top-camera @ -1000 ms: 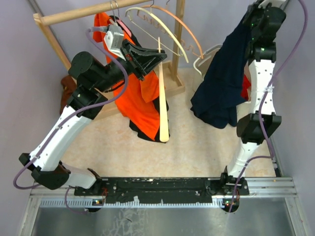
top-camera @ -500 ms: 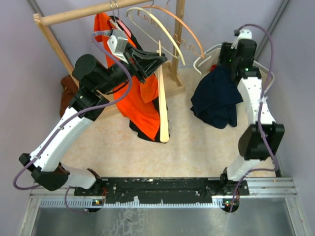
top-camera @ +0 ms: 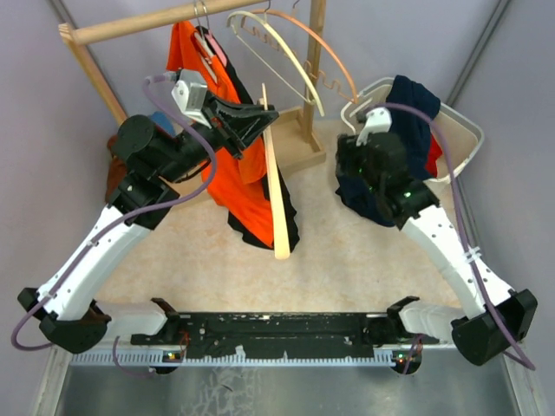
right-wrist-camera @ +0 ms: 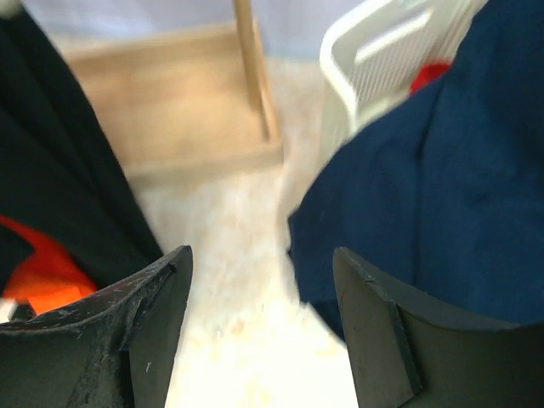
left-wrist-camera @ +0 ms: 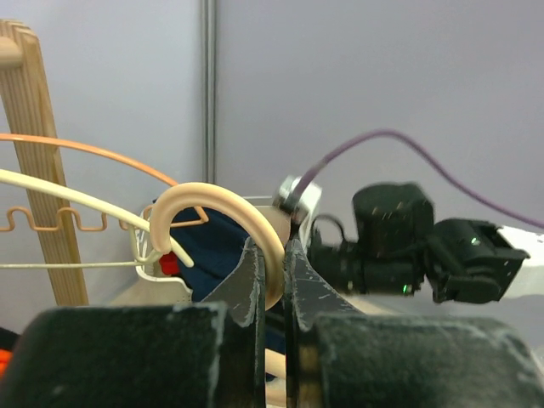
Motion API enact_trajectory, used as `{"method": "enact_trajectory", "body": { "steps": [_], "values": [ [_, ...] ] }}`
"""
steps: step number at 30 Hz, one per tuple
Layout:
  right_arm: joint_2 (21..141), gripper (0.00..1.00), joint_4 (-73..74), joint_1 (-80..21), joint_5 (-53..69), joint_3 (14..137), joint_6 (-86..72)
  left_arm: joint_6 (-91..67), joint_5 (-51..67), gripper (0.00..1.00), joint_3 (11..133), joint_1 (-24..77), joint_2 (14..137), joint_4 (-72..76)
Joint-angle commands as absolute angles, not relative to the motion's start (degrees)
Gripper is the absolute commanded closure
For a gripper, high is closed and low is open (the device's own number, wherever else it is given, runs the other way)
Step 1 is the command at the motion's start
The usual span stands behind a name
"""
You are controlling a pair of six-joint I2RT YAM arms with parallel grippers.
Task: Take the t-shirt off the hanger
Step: Place the T-shirt in the bin.
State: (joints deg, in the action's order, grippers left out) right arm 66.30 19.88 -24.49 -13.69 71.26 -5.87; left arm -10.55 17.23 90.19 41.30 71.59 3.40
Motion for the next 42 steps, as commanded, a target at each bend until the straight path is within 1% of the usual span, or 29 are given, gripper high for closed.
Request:
{"method": "enact_trajectory", "body": {
  "steps": [1,5,8,12,16,21,27,34,42],
  "values": [
    [64.2,0.33,21.5,-28.4,-22.6,63.3,-12.2,-10.4,15.2,1.00,88.8,40.8,68.3,6.5],
    [60.1,0.32,19.2,-28.5,-24.7,58.2,-16.8,-10.1,14.3,1.00,88.0,40.8,67.1,6.1],
    [60.2,0.32,20.7,-28.5,-25.7,57.0,-18.7,-10.3,14.5,1.00,87.4,40.8,66.9,6.0],
    [63.4,0.30,23.1,-28.5,-25.4,55.3,-22.5,-10.4,13.9,1.00,86.0,40.8,66.6,6.4],
    [65.4,0.26,19.6,-28.5,-25.7,52.4,-25.0,-10.1,13.7,1.00,85.6,40.7,66.8,6.7],
    [70.5,0.23,16.6,-28.5,-28.7,52.8,-24.9,-9.2,13.0,1.00,85.6,40.2,67.2,6.5],
    [77.5,0.22,13.5,-28.5,-31.8,54.1,-24.5,-8.6,11.1,1.00,86.4,39.3,68.5,5.9],
    [83.3,0.25,8.7,-28.5,-32.0,53.1,-25.3,-8.7,11.7,1.00,87.5,38.2,70.5,5.7],
    [88.9,0.34,2.5,-28.5,-34.5,52.9,-25.2,-9.5,13.1,1.00,88.1,36.9,71.6,5.5]
  ]
}}
